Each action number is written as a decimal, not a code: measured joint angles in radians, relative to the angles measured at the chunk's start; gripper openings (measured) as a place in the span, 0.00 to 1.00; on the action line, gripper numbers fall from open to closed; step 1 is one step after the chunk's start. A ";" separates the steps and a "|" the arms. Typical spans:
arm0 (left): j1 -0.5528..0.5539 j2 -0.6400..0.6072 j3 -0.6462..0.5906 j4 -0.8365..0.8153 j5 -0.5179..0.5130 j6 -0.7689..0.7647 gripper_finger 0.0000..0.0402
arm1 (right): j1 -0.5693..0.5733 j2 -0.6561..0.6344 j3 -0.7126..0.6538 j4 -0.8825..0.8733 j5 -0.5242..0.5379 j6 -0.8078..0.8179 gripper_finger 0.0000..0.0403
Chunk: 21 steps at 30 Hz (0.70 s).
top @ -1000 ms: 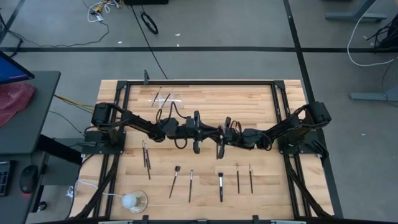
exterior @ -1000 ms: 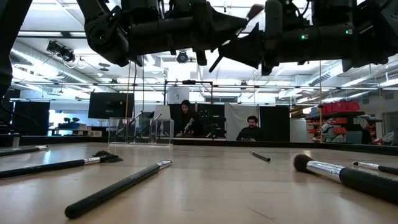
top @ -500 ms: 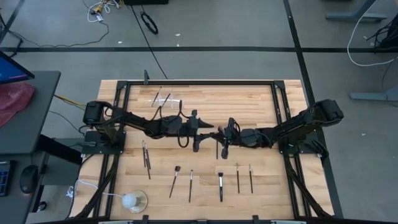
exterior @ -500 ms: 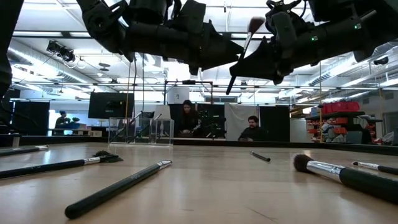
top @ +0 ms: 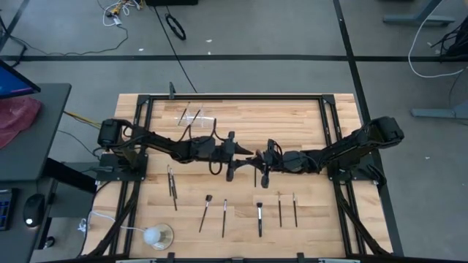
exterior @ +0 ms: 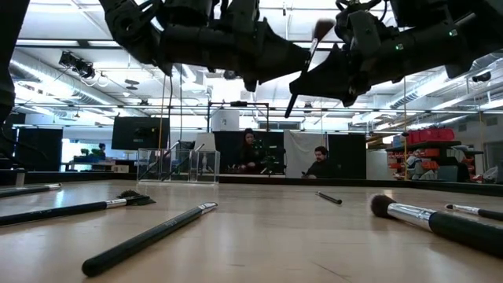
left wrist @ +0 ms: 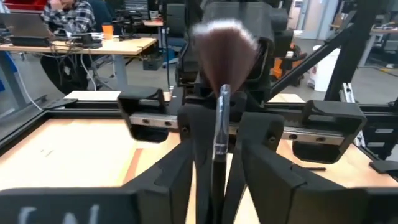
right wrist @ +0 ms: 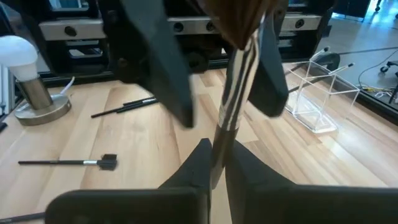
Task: Put items in baskets/containers
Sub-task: Put the highlighter brush into the right section of the transparent organizer
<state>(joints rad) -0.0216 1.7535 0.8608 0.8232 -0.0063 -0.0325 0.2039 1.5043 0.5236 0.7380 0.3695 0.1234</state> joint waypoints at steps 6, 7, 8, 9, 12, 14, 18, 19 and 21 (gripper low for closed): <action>-0.005 0.028 0.062 -0.086 -0.027 0.031 0.46 | 0.000 0.000 0.000 0.002 0.000 0.000 0.05; -0.009 0.029 0.061 -0.092 -0.038 0.041 0.46 | 0.000 0.000 0.000 0.000 0.000 0.000 0.05; -0.012 0.029 0.064 -0.093 -0.046 0.047 0.45 | 0.000 0.000 0.000 -0.002 0.000 0.000 0.05; -0.016 0.029 0.066 -0.091 -0.052 0.052 0.43 | 0.000 0.000 0.000 -0.001 0.000 0.000 0.05; -0.018 0.029 0.074 -0.090 -0.054 0.054 0.32 | 0.000 0.000 0.000 -0.002 0.001 0.000 0.05; -0.018 0.029 0.076 -0.088 -0.055 0.054 0.22 | 0.000 0.000 0.000 -0.002 0.002 0.000 0.05; -0.017 0.029 0.077 -0.093 -0.056 0.055 0.06 | -0.001 0.000 0.000 -0.008 0.006 -0.006 0.09; -0.017 0.025 0.077 -0.100 -0.057 0.049 0.06 | 0.000 0.000 0.000 -0.014 0.004 -0.012 0.11; -0.017 0.010 0.077 -0.135 -0.073 0.046 0.07 | 0.000 -0.005 0.000 -0.040 0.014 -0.030 0.14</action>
<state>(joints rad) -0.0382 1.7631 0.9375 0.6879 -0.0793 0.0136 0.2039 1.4997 0.5240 0.6983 0.3839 0.0930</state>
